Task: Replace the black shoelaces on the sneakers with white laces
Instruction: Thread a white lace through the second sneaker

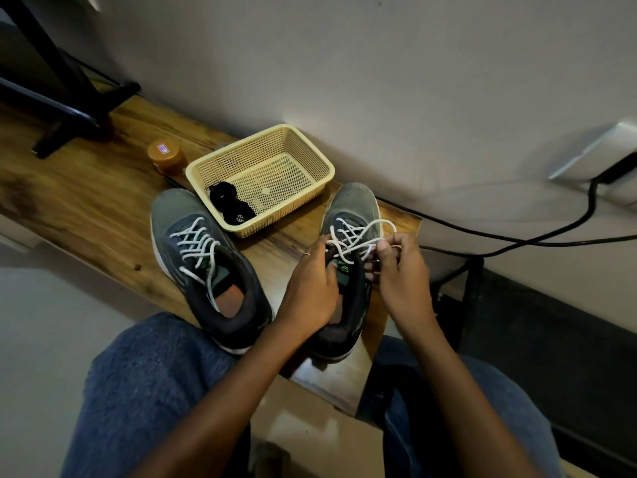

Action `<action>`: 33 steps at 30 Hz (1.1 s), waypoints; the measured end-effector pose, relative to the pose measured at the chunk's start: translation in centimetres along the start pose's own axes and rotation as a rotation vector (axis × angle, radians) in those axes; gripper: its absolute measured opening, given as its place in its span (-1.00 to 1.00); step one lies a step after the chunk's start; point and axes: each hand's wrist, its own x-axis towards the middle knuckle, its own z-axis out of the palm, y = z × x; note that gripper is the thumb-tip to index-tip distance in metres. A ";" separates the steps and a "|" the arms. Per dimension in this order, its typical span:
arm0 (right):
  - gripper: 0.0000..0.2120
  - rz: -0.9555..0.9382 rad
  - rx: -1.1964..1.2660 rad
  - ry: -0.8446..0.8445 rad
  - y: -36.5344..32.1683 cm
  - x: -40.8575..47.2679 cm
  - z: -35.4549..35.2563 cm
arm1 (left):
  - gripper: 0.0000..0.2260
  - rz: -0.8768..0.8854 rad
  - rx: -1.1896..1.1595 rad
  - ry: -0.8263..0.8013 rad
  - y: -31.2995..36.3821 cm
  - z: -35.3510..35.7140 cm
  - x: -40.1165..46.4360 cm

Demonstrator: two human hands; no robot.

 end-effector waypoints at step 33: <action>-0.90 0.116 0.197 -0.047 -0.4 -0.2 0.0 | -0.58 -0.052 -0.004 -0.042 0.2 -0.2 0.1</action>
